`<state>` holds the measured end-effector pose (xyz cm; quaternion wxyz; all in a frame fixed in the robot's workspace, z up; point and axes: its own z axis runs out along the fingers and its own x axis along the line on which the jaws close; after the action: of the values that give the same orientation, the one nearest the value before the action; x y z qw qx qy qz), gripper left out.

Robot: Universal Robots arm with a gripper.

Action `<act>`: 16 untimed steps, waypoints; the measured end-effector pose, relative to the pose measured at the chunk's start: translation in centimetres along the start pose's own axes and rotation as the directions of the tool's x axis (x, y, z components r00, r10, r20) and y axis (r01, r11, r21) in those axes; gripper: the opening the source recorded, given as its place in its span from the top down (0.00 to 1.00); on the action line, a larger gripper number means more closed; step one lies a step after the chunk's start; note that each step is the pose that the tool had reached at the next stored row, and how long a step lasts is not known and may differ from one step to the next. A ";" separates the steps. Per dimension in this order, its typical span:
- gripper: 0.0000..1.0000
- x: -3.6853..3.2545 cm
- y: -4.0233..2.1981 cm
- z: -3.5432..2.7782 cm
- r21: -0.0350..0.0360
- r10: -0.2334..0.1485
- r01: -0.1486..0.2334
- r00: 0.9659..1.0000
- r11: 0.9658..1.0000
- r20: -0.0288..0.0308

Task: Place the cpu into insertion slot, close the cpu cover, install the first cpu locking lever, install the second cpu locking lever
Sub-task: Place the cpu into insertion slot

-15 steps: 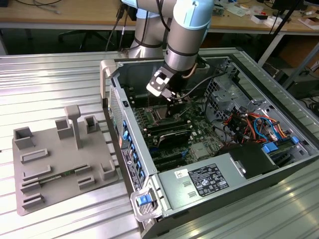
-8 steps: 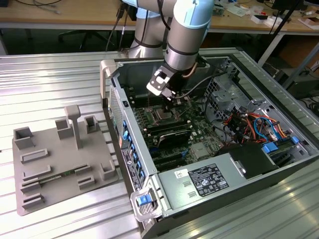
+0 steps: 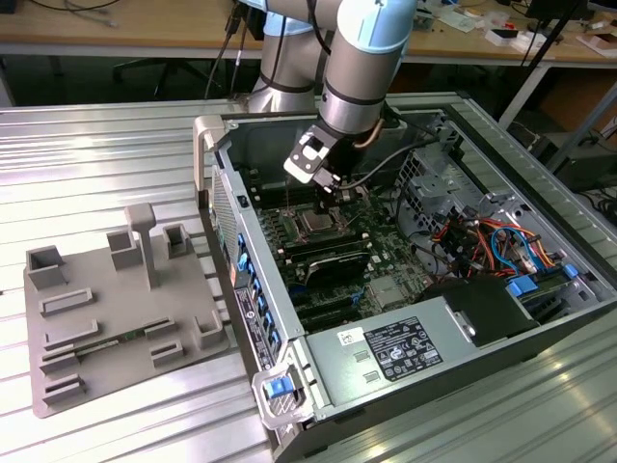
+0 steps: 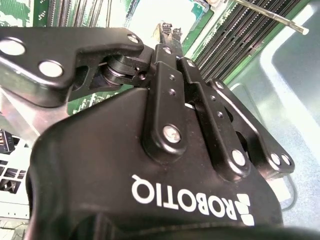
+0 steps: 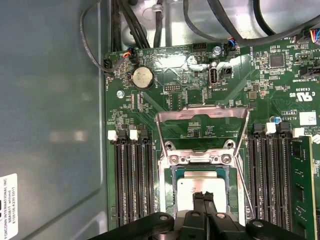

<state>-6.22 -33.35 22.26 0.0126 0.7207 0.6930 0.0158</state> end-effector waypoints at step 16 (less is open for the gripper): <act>0.89 0.00 0.02 -0.53 0.000 0.000 0.000 1.000 1.000 -0.004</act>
<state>-6.22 -33.36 22.79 0.0110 0.7207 0.6929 0.0173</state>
